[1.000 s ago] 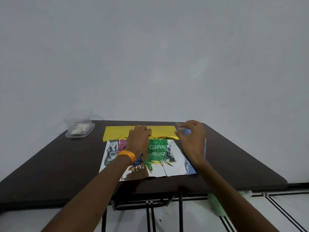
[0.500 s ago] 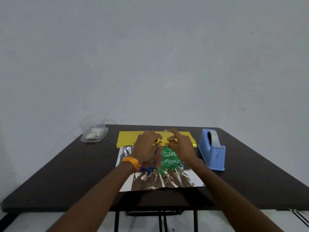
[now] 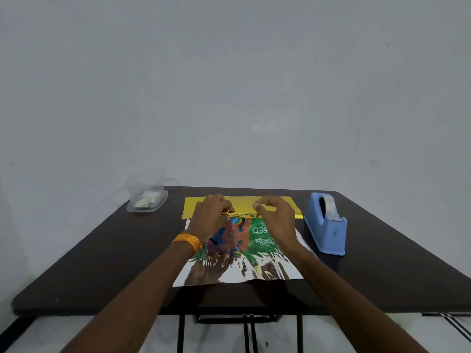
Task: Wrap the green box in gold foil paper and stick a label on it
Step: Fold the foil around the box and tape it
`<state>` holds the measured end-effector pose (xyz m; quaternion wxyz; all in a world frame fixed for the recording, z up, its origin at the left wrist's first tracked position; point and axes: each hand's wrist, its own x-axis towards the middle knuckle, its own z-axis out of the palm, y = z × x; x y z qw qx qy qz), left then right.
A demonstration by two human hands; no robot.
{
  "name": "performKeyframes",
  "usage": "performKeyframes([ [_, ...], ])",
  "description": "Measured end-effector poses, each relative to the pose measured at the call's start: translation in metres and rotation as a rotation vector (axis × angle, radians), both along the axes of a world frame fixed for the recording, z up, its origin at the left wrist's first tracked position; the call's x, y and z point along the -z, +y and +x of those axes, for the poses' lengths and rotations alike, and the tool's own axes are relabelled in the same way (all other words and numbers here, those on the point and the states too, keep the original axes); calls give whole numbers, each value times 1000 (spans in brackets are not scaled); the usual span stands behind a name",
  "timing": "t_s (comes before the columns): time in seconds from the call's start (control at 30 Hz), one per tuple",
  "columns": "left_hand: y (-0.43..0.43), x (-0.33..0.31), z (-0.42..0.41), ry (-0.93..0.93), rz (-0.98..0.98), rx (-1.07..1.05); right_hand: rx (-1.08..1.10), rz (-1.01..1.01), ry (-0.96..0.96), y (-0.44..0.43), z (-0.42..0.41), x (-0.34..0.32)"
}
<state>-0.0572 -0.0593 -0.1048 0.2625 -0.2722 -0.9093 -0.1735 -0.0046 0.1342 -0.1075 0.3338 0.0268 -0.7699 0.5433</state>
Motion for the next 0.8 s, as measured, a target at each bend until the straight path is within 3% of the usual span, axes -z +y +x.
performKeyframes([
  [0.2,3,0,3,-11,-23,-37,-175,-386,-292,-28,7,13],
  [0.43,2,0,2,-4,-12,-34,-178,-479,-432,-32,2,26],
  [0.8,4,1,1,-3,-2,-29,-38,-425,-365,-38,-12,26],
])
